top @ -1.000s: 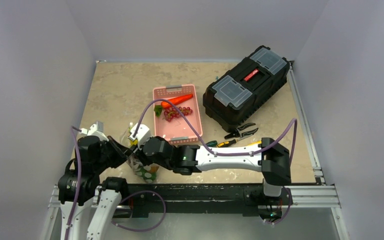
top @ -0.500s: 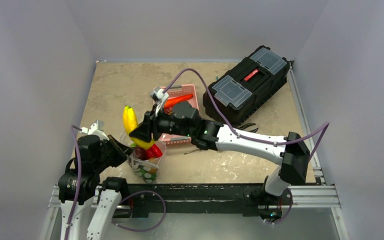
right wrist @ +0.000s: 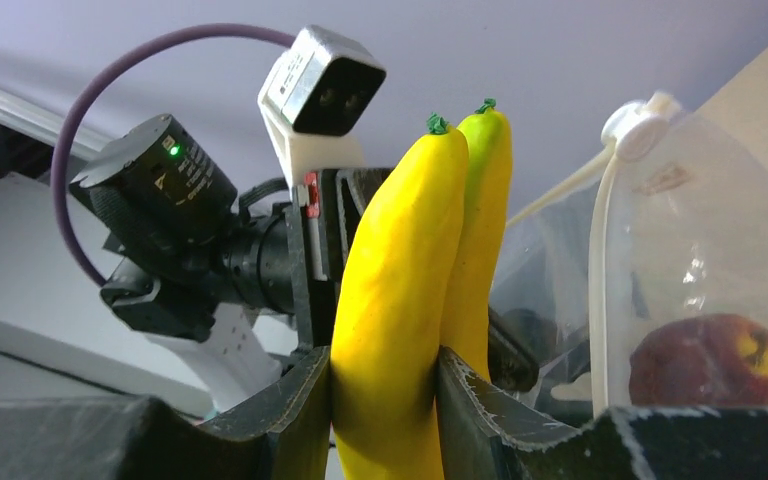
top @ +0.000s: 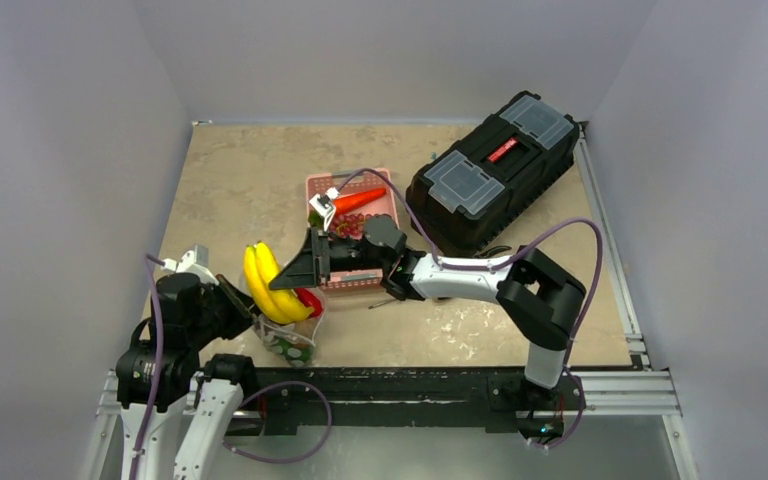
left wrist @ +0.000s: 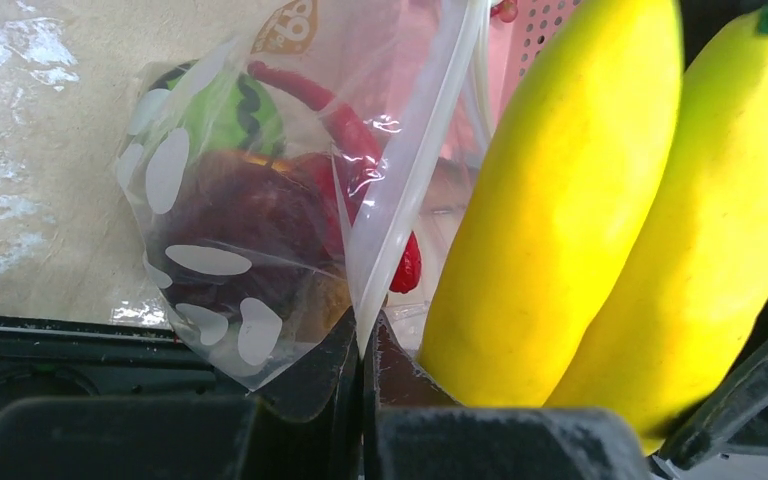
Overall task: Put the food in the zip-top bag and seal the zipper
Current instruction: Adjust the fake fruit in the zipper food storage bag.
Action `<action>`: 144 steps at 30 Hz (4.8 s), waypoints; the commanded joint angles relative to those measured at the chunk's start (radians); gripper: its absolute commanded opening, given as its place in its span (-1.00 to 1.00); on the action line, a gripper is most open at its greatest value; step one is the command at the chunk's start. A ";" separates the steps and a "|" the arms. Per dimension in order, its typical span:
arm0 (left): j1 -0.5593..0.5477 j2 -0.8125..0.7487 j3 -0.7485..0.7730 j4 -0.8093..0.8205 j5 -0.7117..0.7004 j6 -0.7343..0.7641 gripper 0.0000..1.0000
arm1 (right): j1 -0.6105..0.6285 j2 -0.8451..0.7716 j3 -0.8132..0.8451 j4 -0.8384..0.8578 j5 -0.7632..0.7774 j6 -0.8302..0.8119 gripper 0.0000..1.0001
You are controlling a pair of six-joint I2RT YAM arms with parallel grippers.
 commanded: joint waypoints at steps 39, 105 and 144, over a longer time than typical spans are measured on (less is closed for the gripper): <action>-0.001 -0.002 0.017 0.087 0.047 -0.003 -1.00 | -0.010 0.036 0.365 -0.971 0.096 -0.514 -1.00; -0.001 0.002 0.001 0.099 0.043 -0.009 -1.00 | -0.055 -0.029 0.101 -0.399 -0.115 0.152 -1.00; -0.001 0.001 -0.004 0.108 0.047 -0.011 -1.00 | 0.116 -0.151 0.298 -1.153 0.467 -0.768 0.49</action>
